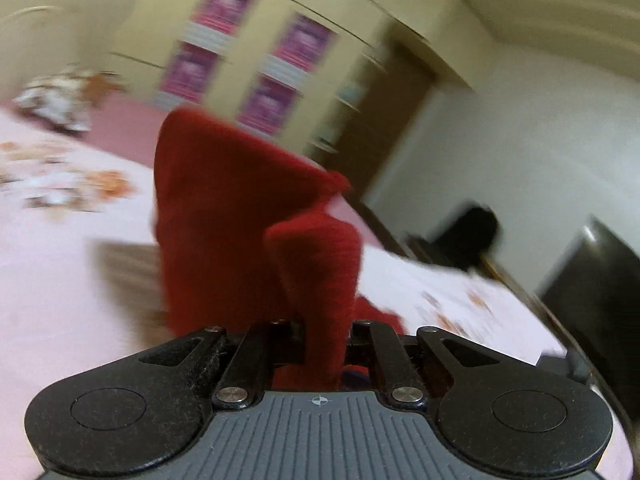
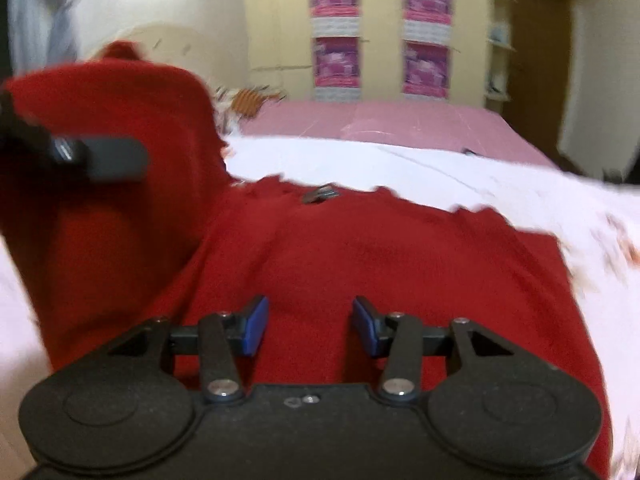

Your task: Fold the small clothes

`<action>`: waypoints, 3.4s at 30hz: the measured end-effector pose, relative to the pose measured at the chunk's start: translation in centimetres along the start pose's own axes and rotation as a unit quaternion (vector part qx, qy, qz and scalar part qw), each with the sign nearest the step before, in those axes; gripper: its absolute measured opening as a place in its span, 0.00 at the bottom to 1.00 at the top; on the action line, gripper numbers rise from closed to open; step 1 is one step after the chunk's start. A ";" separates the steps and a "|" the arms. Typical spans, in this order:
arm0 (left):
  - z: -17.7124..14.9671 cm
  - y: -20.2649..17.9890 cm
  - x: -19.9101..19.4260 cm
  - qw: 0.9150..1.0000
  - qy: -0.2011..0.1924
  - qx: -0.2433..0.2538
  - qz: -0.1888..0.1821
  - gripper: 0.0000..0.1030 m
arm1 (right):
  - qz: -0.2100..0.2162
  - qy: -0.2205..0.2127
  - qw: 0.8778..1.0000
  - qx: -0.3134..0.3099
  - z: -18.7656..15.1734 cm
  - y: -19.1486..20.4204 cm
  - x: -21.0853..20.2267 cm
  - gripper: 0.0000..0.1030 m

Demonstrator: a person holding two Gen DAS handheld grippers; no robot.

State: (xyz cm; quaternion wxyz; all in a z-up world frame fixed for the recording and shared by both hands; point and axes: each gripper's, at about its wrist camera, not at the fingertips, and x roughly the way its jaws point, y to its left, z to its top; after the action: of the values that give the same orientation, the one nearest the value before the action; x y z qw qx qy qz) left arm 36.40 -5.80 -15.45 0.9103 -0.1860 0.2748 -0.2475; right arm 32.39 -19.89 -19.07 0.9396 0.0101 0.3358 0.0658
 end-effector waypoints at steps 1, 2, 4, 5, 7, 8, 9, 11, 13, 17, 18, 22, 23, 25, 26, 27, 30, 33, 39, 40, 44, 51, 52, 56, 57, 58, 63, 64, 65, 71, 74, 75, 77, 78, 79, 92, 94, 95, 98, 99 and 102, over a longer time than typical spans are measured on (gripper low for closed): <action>-0.3 -1.0 0.7 1.000 0.013 0.011 -0.014 0.10 | -0.003 -0.006 1.000 0.017 -0.1 -1.1 -1.0 0.44; -0.9 -2.0 1.7 0.999 0.031 0.023 -0.028 0.10 | -0.011 -0.012 0.999 0.031 -0.4 -2.4 -2.1 0.44; -2.4 -3.5 3.2 0.996 0.064 0.034 -0.046 0.09 | -0.027 -0.013 0.998 0.053 -1.0 -4.7 -3.9 0.45; -3.2 -4.1 4.0 0.994 0.083 0.039 -0.051 0.09 | -0.033 -0.011 0.997 0.063 -1.4 -5.8 -4.7 0.45; -4.8 -4.7 5.2 0.991 0.117 0.055 -0.040 0.10 | -0.049 -0.006 0.995 0.090 -2.6 -8.1 -6.3 0.45; -5.5 -4.7 5.6 0.989 0.131 0.058 -0.029 0.10 | -0.056 -0.003 0.993 0.101 -3.1 -9.1 -6.9 0.45; -5.9 -4.7 5.6 0.989 0.136 0.059 -0.020 0.10 | -0.059 0.001 0.992 0.110 -3.6 -9.7 -7.3 0.45; -5.8 -4.9 5.3 0.988 0.138 0.063 -0.012 0.10 | -0.056 0.004 0.990 0.133 -4.4 -10.9 -8.1 0.44; -5.5 -5.5 4.4 0.988 0.136 0.074 -0.005 0.25 | -0.059 0.001 0.987 0.148 -4.8 -11.4 -8.9 0.45; -5.3 -7.5 1.4 0.988 0.120 0.091 -0.007 0.82 | -0.048 -0.012 0.983 0.176 -4.6 -11.9 -10.0 0.46; -5.4 -8.0 0.4 0.988 0.114 0.105 -0.009 0.82 | -0.045 -0.015 0.983 0.179 -4.6 -11.8 -10.3 0.46; -4.8 -6.7 -0.8 0.989 0.111 0.096 0.005 0.82 | -0.036 -0.021 0.983 0.176 -3.8 -12.2 -10.7 0.50; -4.4 -6.0 -0.8 0.990 0.108 0.090 0.015 0.82 | -0.033 -0.021 0.984 0.175 -3.5 -12.1 -10.7 0.51; -3.6 -4.3 -1.3 0.992 0.100 0.071 0.038 0.82 | -0.024 -0.017 0.984 0.175 -3.3 -12.2 -10.4 0.52; -3.2 -3.6 -1.3 0.992 0.097 0.064 0.053 0.82 | -0.016 -0.013 0.983 0.180 -3.2 -12.1 -10.2 0.52; -2.9 -2.9 -1.0 0.992 0.094 0.059 0.067 0.82 | -0.009 -0.008 0.982 0.187 -3.1 -12.2 -10.1 0.53; -2.6 -1.4 -0.3 0.992 0.086 0.042 0.087 0.82 | 0.028 0.012 0.974 0.226 -3.2 -12.4 -8.8 0.54; -2.8 0.0 1.0 0.990 0.085 0.033 0.104 0.82 | 0.053 0.030 0.963 0.263 -3.3 -12.6 -7.0 0.54; -3.3 0.9 3.0 0.988 0.101 0.034 0.110 0.82 | 0.073 0.049 0.955 0.283 -3.1 -12.3 -3.8 0.54; -3.4 0.9 3.2 0.988 0.104 0.035 0.109 0.82 | 0.073 0.047 0.955 0.285 -2.9 -12.2 -3.3 0.53; -3.5 1.3 4.1 0.987 0.111 0.029 0.110 0.82 | 0.079 0.040 0.957 0.275 -2.2 -11.8 -2.4 0.30; -2.8 0.9 4.6 0.990 0.097 0.020 0.097 0.82 | 0.058 -0.001 0.976 0.210 -0.8 -11.2 -3.9 0.15; -2.7 0.7 4.7 0.991 0.095 0.020 0.094 0.82 | 0.055 -0.007 0.979 0.198 -0.4 -11.3 -4.5 0.14; -2.5 -0.1 5.6 0.991 0.099 0.021 0.090 0.82 | 0.036 -0.019 0.984 0.171 0.2 -12.6 -6.6 0.08; -2.7 -0.3 5.8 0.990 0.102 0.025 0.093 0.82 | 0.033 -0.018 0.984 0.174 0.1 -13.2 -7.0 0.08; -2.9 -0.5 6.0 0.989 0.104 0.030 0.097 0.82 | 0.029 -0.015 0.984 0.176 -0.2 -13.6 -7.2 0.07; -3.5 -0.4 6.1 0.987 0.110 0.046 0.103 0.82 | 0.015 0.012 0.983 0.185 -3.0 -14.4 -7.4 0.04; -3.5 -0.2 6.1 0.987 0.113 0.042 0.103 0.82 | 0.033 0.018 0.980 0.195 -3.2 -14.5 -7.4 0.14; -3.4 0.1 6.0 0.987 0.115 0.038 0.102 0.82 | 0.044 0.020 0.976 0.210 -3.4 -14.6 -7.5 0.24; -2.8 1.1 5.4 0.988 0.109 0.030 0.109 0.82 | 0.078 0.021 0.965 0.248 -2.9 -15.1 -6.8 0.34; -2.5 1.4 5.3 0.988 0.106 0.029 0.112 0.82 | 0.093 0.026 0.959 0.265 -2.3 -15.2 -5.1 0.47; -2.5 1.6 5.3 0.988 0.106 0.029 0.112 0.82 | 0.100 0.025 0.957 0.273 -2.2 -15.2 -4.6 0.54; -2.4 1.9 5.3 0.988 0.107 0.026 0.112 0.82 | 0.115 0.027 0.949 0.291 -1.9 -15.3 -3.3 0.54; -2.4 2.0 5.3 0.988 0.106 0.026 0.113 0.82 | 0.122 0.028 0.947 0.296 -1.7 -15.2 -2.9 0.54; -2.4 2.0 5.3 0.988 0.106 0.025 0.114 0.82 | 0.129 0.028 0.945 0.299 -1.5 -15.1 -2.4 0.53; -1.3 1.1 5.6 0.991 0.095 0.023 0.096 0.82 | 0.100 -0.025 0.966 0.235 0.2 -13.4 -4.8 0.15; -1.2 0.5 5.7 0.991 0.095 0.023 0.087 0.82 | 0.092 -0.023 0.969 0.226 0.0 -13.9 -5.8 0.15; -1.3 0.2 5.8 0.991 0.097 0.024 0.085 0.82 | 0.081 -0.021 0.972 0.220 -0.3 -14.1 -6.4 0.15; -2.2 -0.5 6.4 0.989 0.115 0.031 0.084 0.82 | 0.052 -0.008 0.975 0.218 -1.5 -15.3 -6.7 0.15; -2.7 -0.7 6.8 0.988 0.124 0.037 0.086 0.82 | 0.039 0.000 0.975 0.218 -2.0 -15.7 -6.3 0.15; -3.8 -0.6 7.8 0.984 0.147 0.034 0.100 0.82 | 0.031 0.021 0.977 0.211 -2.8 -15.8 -4.7 0.20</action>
State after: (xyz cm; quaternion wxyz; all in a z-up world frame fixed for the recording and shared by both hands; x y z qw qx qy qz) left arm 39.54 -11.39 -21.32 0.8861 -0.0881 0.4139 -0.1893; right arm 28.81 -36.24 -19.27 0.9066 0.2172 0.3612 0.0223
